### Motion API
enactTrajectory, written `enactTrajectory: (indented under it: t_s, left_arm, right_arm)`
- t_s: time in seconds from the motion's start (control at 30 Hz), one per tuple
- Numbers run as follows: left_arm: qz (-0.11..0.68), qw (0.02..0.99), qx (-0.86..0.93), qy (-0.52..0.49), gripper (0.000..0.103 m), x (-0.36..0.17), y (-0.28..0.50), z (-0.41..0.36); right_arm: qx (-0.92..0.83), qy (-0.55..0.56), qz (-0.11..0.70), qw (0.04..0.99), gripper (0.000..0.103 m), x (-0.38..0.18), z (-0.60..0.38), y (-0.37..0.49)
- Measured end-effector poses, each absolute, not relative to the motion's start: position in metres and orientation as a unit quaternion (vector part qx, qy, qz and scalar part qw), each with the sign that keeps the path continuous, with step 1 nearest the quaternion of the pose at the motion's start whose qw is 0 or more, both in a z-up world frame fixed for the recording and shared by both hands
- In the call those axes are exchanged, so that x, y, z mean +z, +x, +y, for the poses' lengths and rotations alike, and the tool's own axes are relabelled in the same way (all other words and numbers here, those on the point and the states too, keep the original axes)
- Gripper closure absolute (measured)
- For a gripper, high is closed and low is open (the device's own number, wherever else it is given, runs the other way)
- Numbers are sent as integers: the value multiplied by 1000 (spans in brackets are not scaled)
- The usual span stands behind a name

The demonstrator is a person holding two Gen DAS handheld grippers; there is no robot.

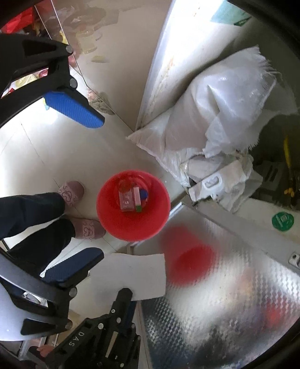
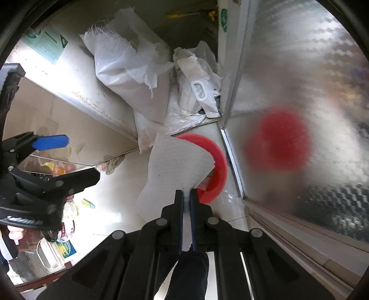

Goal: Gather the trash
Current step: 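Open the left tool over the bin while the right tool releases the cloth into it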

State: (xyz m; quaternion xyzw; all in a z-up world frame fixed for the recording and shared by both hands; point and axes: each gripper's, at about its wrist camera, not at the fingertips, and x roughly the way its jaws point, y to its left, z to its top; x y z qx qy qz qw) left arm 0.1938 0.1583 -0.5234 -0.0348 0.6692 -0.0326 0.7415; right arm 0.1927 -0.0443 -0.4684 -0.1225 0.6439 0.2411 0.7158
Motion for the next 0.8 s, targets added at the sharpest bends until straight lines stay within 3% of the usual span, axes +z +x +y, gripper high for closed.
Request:
enactTrajectory:
  t_s: [0.4,0.43,0.5,0.57,0.63,0.8]
  left_arm:
    - [682,730,-22,-31,0,-538,189,172]
    - [682,730,-20,-31,0,-539,189,174]
    - [680,733,-18,-26,0,-539,187,175]
    - [674,738,-15,-13,0,-537,186,176]
    - [672,740,-14,-7,0,-536,185,176]
    - [676,737,-8,-19,0,-536,182,181]
  right_arm:
    - [233,-144,646,713,96,-493,-24,201]
    - [231,-149,645,713,92,-494,-23,201]
    - [230,-151,646,711,74,-498,-23,203]
    - [233,-147,647,711,44,-499,-24,204]
    - [221,-162,637,720,28,-497,-24,203]
    - [208,-167,636,724,21,-494,-29,202]
